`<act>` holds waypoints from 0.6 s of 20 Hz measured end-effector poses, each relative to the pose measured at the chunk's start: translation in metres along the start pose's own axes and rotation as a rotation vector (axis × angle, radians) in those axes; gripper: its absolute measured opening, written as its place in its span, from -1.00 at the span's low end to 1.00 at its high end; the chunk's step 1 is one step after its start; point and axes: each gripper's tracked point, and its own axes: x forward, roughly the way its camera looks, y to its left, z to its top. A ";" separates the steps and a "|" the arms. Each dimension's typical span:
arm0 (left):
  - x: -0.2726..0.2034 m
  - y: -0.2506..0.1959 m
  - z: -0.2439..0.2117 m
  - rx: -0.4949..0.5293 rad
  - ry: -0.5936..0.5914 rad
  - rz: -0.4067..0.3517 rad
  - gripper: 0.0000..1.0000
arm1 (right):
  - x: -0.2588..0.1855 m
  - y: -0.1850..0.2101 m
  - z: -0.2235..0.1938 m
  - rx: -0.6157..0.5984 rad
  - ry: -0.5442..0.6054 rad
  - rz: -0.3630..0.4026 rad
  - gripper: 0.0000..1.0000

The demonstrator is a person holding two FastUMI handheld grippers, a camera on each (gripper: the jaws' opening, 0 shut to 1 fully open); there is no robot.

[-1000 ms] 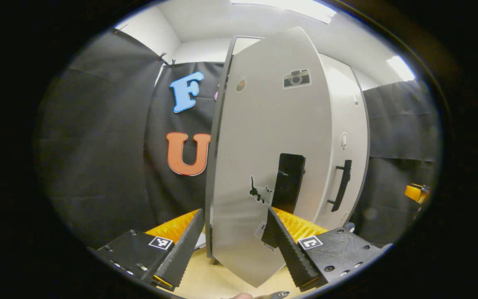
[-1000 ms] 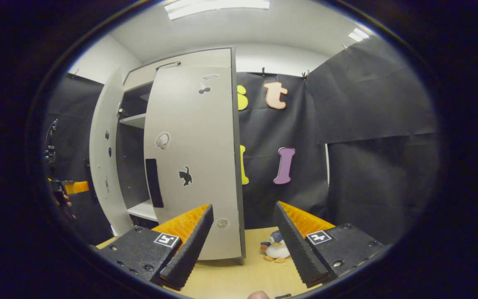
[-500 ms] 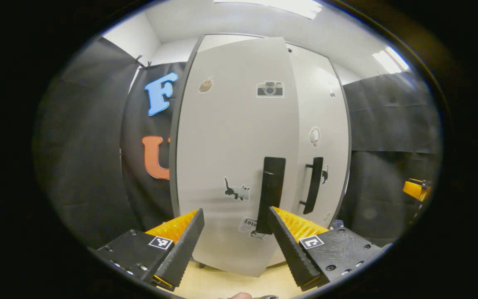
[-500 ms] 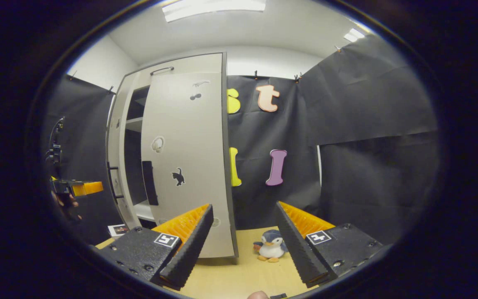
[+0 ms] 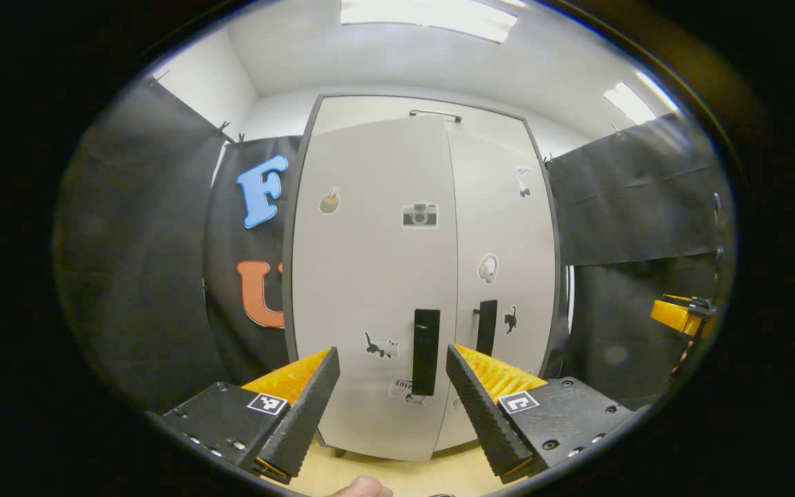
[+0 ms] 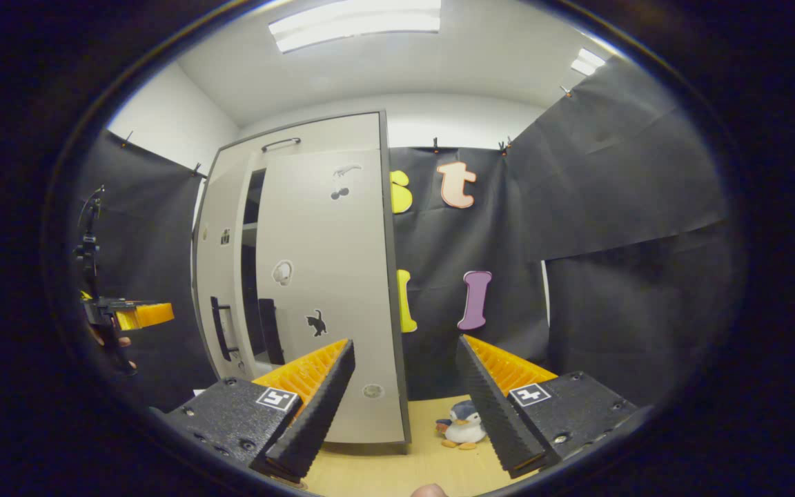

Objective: Grasp the bottle in the cabinet with the left hand and place it on the coaster, then close the right door with the right hand and the left door with the left hand.

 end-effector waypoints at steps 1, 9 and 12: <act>-0.005 0.002 0.006 0.003 -0.013 0.013 1.00 | 0.001 0.003 0.004 -0.003 -0.004 0.006 0.93; -0.042 0.013 0.053 0.064 -0.134 0.115 1.00 | 0.002 0.032 0.044 -0.021 -0.110 0.075 0.94; -0.058 0.030 0.072 0.053 -0.207 0.176 1.00 | 0.001 0.046 0.054 -0.019 -0.145 0.114 0.94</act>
